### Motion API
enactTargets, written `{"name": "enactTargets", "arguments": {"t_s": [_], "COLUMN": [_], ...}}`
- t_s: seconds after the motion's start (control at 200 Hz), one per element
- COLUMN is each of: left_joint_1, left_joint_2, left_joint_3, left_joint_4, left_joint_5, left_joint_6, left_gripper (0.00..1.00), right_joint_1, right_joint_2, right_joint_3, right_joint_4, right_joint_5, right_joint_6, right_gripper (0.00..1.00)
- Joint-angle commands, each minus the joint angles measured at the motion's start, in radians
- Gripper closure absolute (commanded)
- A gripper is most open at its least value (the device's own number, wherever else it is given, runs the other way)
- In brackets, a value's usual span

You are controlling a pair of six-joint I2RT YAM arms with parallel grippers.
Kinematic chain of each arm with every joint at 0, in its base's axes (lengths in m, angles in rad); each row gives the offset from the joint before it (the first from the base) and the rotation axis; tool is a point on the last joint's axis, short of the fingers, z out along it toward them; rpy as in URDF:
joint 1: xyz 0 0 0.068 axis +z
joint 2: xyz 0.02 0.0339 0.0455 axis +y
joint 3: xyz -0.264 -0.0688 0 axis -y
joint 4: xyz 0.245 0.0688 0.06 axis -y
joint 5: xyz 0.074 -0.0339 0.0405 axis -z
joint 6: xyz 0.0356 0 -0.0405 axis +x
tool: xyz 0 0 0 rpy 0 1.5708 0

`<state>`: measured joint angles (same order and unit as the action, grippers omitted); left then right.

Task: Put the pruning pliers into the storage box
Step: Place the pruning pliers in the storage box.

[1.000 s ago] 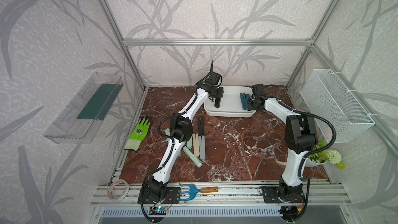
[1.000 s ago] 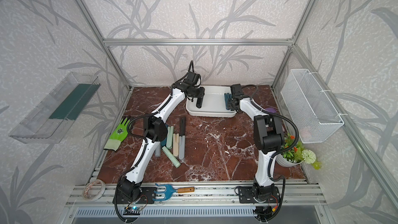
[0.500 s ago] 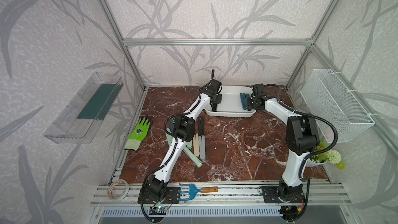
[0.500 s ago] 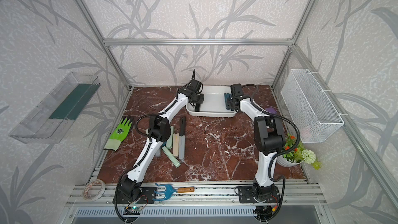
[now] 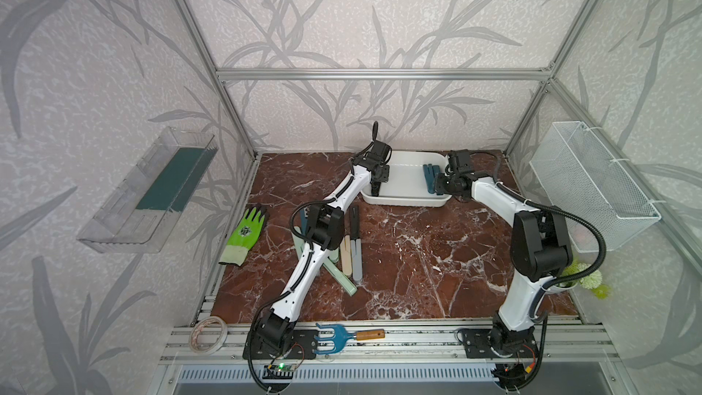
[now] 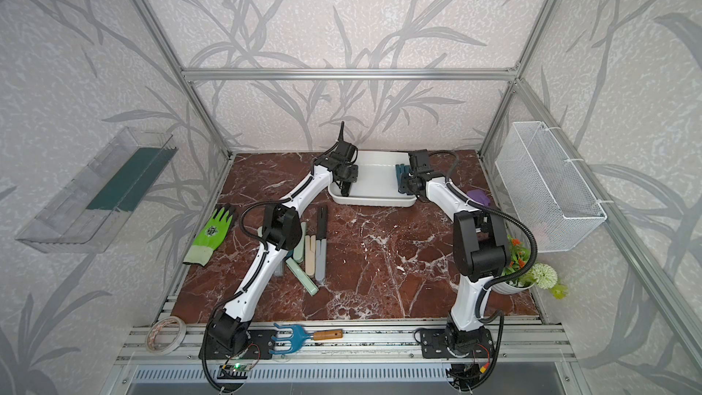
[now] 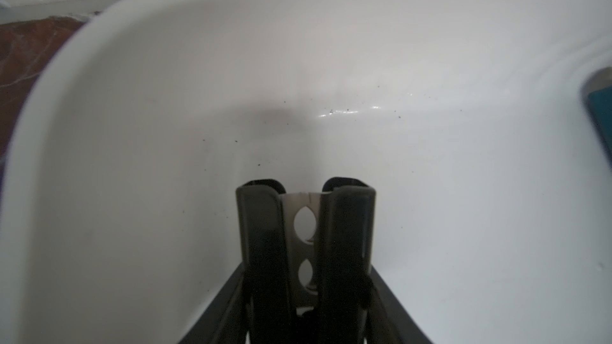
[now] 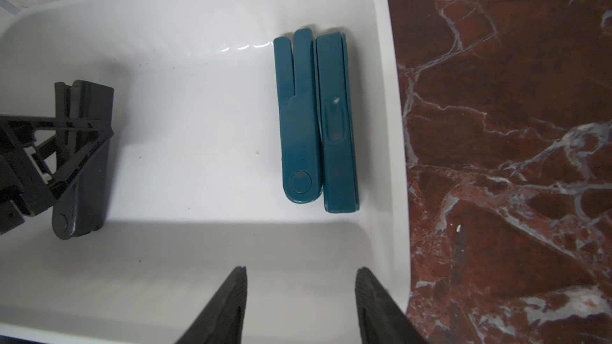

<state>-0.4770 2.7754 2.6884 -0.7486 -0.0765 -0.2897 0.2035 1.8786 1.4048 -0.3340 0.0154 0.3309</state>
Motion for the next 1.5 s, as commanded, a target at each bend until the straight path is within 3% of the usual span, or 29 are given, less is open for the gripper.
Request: {"name": "enactTargets", "arguments": {"t_s": [0.0, 0.195, 0.5, 0.555, 0.72, 0.86, 1.11, 1.389, 1.494], "left_joint_1": [0.001, 0.005, 0.013, 0.016, 0.021, 0.03, 0.039, 0.025, 0.011], "left_joint_2": [0.028, 0.033, 0.022, 0.021, 0.004, 0.001, -0.032, -0.169, -0.222], "left_joint_3": [0.02, 0.019, 0.019, 0.019, 0.019, 0.018, 0.021, 0.015, -0.028], "left_joint_4": [0.008, 0.001, 0.007, 0.003, -0.003, -0.013, 0.008, -0.017, -0.053], "left_joint_5": [0.0, 0.014, 0.004, 0.004, -0.009, -0.026, -0.002, 0.021, 0.032], "left_joint_6": [-0.003, -0.002, -0.011, -0.016, -0.021, -0.024, -0.031, 0.017, 0.027], "left_gripper": [0.47, 0.49, 0.79, 0.78, 0.51, 0.42, 0.4, 0.39, 0.43], "right_joint_1": [-0.004, -0.004, -0.004, -0.004, -0.004, -0.004, -0.003, -0.004, -0.003], "right_joint_2": [-0.033, -0.039, -0.049, -0.05, -0.05, -0.055, -0.073, -0.091, -0.096], "right_joint_3": [-0.007, -0.009, -0.008, -0.005, -0.006, -0.01, -0.022, -0.025, -0.033], "right_joint_4": [0.011, 0.012, 0.014, 0.011, 0.008, 0.008, 0.012, 0.006, 0.007], "right_joint_5": [-0.014, -0.005, 0.008, 0.008, 0.008, 0.006, 0.009, 0.006, 0.0], "right_joint_6": [0.011, 0.01, 0.009, 0.007, 0.004, 0.005, 0.004, 0.002, 0.002], "right_gripper": [0.46, 0.46, 0.47, 0.47, 0.47, 0.47, 0.46, 0.47, 0.47]}}
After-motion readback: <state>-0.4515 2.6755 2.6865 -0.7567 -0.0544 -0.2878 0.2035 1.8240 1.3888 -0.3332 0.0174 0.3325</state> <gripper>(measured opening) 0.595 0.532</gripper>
